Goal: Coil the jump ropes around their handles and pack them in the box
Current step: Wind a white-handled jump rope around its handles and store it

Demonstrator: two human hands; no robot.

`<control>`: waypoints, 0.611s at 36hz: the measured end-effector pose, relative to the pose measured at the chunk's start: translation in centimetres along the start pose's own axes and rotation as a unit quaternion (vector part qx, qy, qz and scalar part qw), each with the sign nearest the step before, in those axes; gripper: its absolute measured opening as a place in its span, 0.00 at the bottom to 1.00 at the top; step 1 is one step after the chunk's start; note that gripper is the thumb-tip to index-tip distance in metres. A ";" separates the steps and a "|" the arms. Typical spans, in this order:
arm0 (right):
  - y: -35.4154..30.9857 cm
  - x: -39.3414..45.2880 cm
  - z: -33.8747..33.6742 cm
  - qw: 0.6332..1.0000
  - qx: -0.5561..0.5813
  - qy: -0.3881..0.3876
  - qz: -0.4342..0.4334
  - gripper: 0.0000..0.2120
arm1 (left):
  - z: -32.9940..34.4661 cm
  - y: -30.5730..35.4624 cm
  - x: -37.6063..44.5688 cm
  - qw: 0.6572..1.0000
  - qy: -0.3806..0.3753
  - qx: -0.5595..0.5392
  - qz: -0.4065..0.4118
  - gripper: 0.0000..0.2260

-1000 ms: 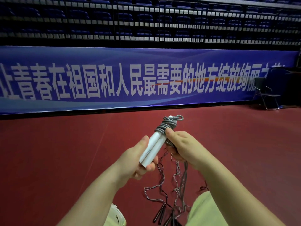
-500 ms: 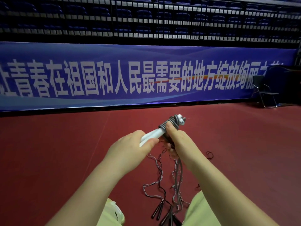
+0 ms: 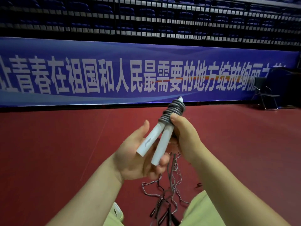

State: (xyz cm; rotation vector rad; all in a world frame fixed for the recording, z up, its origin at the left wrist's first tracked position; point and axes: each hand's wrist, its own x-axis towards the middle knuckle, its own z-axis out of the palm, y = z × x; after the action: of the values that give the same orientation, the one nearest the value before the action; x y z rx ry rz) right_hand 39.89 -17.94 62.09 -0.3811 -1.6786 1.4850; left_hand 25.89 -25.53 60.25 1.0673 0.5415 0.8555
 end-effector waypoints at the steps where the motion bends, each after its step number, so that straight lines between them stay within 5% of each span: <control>1: -0.1 0.1 0.0 1.000 -0.008 -0.013 -0.002 0.15 | 0.1 0.1 0.0 1.000 -0.005 -0.006 -0.010 0.33; 6: -0.4 0.9 -1.0 0.994 -0.093 -0.064 0.013 0.20 | 0.4 1.3 -0.3 0.993 0.110 0.045 -0.008 0.30; 11: -1.2 0.9 -1.6 0.983 -0.153 -0.087 0.057 0.17 | 0.7 1.8 -0.4 0.941 0.254 0.223 -0.005 0.30; 22: -1.4 1.6 -0.1 0.945 -0.316 0.053 -0.063 0.25 | 1.3 3.9 -0.1 0.838 0.380 0.388 0.052 0.28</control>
State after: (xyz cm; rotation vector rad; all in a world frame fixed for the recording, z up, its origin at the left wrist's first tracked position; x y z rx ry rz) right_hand 39.39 -17.09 63.95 -0.6665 -2.0221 0.7869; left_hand 25.49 -25.43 64.38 1.4747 1.6171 1.1957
